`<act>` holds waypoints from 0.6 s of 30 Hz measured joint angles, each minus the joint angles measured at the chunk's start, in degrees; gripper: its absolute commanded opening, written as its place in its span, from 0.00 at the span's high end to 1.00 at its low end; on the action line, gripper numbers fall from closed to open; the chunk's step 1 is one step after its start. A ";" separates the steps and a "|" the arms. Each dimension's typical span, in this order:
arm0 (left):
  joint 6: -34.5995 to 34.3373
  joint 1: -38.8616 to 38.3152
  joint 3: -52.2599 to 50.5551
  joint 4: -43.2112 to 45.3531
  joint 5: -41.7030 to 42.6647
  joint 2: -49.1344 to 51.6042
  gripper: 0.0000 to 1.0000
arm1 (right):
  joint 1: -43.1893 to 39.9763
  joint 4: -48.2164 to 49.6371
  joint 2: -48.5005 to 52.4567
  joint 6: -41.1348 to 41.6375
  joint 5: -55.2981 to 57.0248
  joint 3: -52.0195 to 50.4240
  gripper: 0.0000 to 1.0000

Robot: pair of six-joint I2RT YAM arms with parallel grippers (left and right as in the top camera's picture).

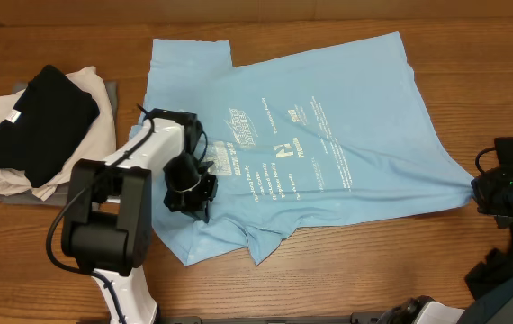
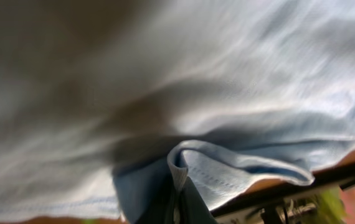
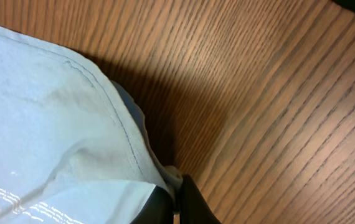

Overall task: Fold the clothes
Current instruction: 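Lower the left gripper and grasp the T-shirt's left edge near center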

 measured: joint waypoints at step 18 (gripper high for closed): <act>3.39 6.34 -0.15 -0.72 1.40 -19.65 0.96 | 0.00 7.48 0.00 0.68 -3.43 0.00 0.96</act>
